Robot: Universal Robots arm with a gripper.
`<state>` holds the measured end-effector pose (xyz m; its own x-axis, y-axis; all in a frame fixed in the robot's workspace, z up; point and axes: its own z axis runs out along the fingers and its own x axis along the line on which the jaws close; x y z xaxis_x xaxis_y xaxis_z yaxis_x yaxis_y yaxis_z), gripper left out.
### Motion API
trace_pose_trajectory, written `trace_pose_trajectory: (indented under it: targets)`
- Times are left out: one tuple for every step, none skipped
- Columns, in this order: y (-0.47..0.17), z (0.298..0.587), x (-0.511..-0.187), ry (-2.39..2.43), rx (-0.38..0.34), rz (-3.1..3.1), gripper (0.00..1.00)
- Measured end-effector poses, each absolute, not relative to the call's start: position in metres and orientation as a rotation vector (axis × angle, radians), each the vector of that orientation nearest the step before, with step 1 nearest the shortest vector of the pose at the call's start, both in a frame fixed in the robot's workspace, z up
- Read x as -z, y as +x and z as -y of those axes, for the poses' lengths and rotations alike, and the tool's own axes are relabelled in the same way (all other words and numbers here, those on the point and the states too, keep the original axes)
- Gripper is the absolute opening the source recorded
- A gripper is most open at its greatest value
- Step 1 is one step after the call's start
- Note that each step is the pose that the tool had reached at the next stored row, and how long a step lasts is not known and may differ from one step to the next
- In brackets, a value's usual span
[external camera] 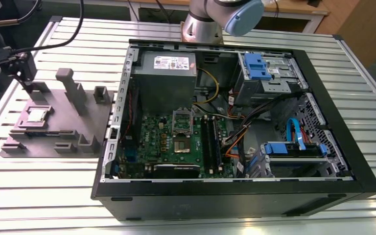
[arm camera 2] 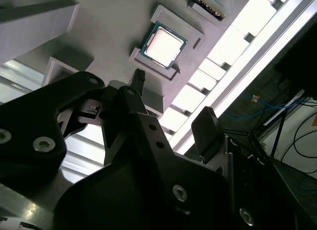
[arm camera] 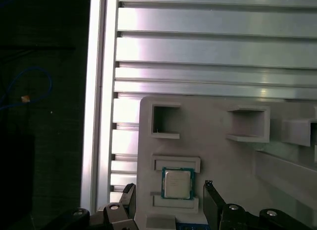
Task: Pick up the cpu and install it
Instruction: 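Pick up the cpu and move it towards the insertion slot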
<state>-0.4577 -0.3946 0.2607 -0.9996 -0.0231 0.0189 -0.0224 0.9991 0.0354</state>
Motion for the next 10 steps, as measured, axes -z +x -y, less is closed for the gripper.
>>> trace_pose_trajectory:
  targets:
    - [-0.4577, 0.3946, -0.2601, 0.036, 0.055, 3.122, 0.65]
    - [-0.4577, 0.3946, -0.2595, 0.036, 0.055, 3.122, 0.65]
    - [-0.4577, 0.3946, -0.2589, 0.036, 0.055, 3.121, 0.65]
    - [-0.4577, 0.3946, -0.2584, 0.036, 0.055, 3.122, 0.65]
    - [-0.4577, 0.3946, -0.2579, 0.036, 0.055, 3.121, 0.65]
    - [-0.4578, 0.3946, -0.2575, 0.036, 0.055, 3.121, 0.65]
    - [-0.4577, 0.3946, -0.2572, 0.036, 0.055, 3.121, 0.65]
    - [-0.4578, 0.3946, -0.2568, 0.036, 0.055, 3.121, 0.65]
    - [-0.4578, 0.3946, -0.2565, 0.036, 0.055, 3.121, 0.65]
    - [-0.4577, 0.3946, -0.2562, 0.036, 0.055, 3.121, 0.65]
